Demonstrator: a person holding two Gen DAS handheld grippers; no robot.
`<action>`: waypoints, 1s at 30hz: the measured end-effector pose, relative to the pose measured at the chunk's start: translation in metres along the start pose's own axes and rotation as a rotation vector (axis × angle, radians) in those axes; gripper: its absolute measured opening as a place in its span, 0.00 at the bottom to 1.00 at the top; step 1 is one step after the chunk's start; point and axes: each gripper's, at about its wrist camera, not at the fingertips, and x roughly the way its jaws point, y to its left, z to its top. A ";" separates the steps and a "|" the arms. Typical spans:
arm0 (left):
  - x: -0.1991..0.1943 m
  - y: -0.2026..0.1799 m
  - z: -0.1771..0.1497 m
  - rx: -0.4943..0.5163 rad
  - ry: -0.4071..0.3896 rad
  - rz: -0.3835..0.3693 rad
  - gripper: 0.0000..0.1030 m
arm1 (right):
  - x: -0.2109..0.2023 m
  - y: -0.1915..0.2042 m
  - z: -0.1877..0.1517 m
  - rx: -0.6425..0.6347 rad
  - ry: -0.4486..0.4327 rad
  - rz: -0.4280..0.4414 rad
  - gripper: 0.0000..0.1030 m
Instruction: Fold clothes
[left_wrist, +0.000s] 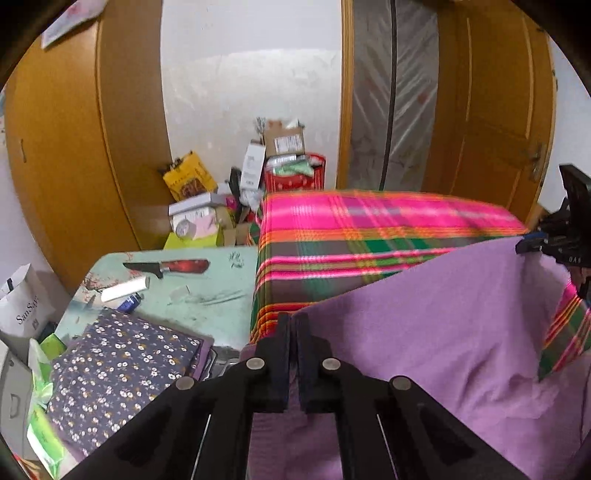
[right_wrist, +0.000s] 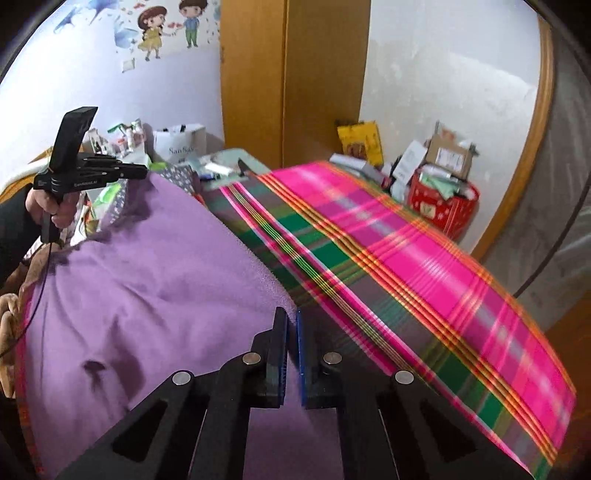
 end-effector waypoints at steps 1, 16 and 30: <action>-0.010 -0.003 -0.001 -0.005 -0.017 -0.002 0.03 | -0.011 0.007 -0.002 -0.003 -0.014 -0.008 0.04; -0.139 -0.042 -0.117 -0.160 -0.111 -0.038 0.03 | -0.100 0.130 -0.094 -0.019 -0.040 -0.008 0.04; -0.153 -0.053 -0.211 -0.308 0.034 -0.049 0.04 | -0.083 0.178 -0.176 0.141 0.094 0.047 0.11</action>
